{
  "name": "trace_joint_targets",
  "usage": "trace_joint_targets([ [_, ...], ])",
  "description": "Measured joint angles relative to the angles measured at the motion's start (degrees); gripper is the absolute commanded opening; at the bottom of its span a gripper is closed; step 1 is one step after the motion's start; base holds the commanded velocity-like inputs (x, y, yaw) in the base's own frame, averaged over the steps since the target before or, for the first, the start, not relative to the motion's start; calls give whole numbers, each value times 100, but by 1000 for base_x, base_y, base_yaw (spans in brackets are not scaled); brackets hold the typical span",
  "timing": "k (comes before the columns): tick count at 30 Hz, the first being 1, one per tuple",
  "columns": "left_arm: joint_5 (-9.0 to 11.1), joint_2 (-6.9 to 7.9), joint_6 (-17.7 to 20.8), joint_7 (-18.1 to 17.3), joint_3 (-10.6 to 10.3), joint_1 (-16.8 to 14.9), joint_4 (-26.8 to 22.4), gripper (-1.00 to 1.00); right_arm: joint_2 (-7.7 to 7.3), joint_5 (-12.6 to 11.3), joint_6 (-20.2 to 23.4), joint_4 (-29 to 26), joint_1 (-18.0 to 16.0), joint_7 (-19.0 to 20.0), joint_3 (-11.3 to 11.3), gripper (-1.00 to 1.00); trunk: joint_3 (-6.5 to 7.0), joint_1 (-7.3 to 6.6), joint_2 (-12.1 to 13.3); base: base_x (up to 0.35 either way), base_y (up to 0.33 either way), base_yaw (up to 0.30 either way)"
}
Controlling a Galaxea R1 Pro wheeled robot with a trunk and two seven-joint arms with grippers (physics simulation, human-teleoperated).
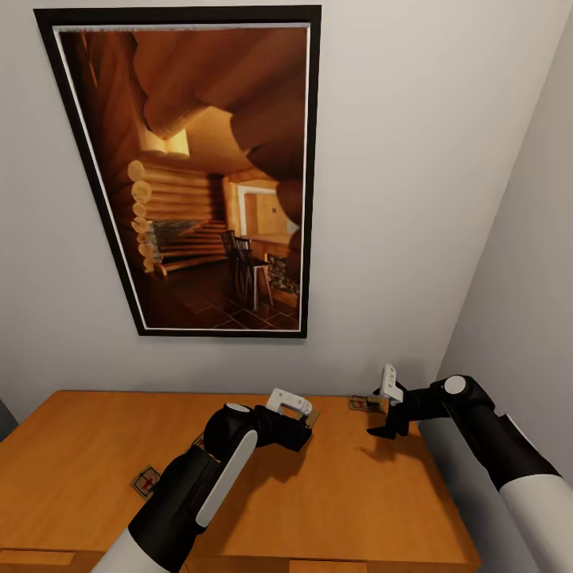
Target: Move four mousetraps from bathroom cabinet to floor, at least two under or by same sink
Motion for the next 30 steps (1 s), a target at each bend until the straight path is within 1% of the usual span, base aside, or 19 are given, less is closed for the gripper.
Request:
trace_joint_targets([
  [30, 1, 0, 0, -4, -2, 0, 0, -100, 5, -8, 9, -1, 0, 68, 0, 100, 0, 0, 0, 0, 0, 0],
])
